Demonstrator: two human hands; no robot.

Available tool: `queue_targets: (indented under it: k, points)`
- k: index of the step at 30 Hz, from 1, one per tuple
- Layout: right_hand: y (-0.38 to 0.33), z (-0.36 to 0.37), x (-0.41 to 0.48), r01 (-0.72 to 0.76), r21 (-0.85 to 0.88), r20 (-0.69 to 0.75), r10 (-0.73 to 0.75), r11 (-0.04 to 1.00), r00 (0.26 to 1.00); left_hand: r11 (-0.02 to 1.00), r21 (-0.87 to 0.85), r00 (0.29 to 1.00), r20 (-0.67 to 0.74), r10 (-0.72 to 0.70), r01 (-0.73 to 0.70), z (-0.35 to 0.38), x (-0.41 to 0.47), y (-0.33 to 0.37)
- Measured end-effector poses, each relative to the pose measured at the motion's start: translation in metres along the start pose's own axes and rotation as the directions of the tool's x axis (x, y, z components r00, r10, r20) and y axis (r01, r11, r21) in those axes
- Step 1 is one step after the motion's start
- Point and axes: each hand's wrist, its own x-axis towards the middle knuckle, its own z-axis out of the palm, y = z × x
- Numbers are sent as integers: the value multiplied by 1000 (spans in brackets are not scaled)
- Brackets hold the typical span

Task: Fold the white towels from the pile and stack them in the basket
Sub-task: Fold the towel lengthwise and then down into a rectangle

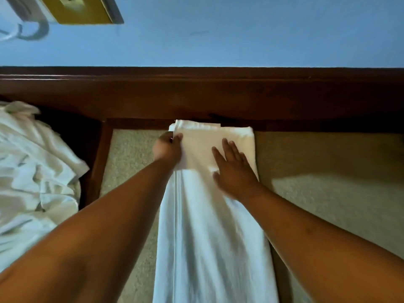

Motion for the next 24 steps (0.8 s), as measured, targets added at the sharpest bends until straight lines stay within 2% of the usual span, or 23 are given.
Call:
queue_targets:
  k: [4,8,11,15,18,21,24]
  points:
    - [0,17,2,-50,29,-1,50,998,999,996,89,1000,-1,-14,14,3,8,-8]
    - [6,52,-37,-99,88,-52,104,991,993,999,1,997,71,-41,41,-2,-10,-13]
    - [10,72,-87,-88,54,-81,92,995,992,995,-39,985,147,-88,95,-13,-63,-35]
    - [15,98,-157,-170,86,-82,177,982,981,981,118,955,234,-181,157,-25,-161,-85]
    - [16,119,-212,-154,72,-79,160,985,984,958,188,924,279,-263,216,-35,-243,-121]
    - [17,135,-255,-135,51,-53,137,990,989,936,269,926,239,-294,228,-45,-303,-151]
    - [15,146,-284,-120,50,-17,121,992,992,950,166,955,91,-281,263,-55,-335,-161]
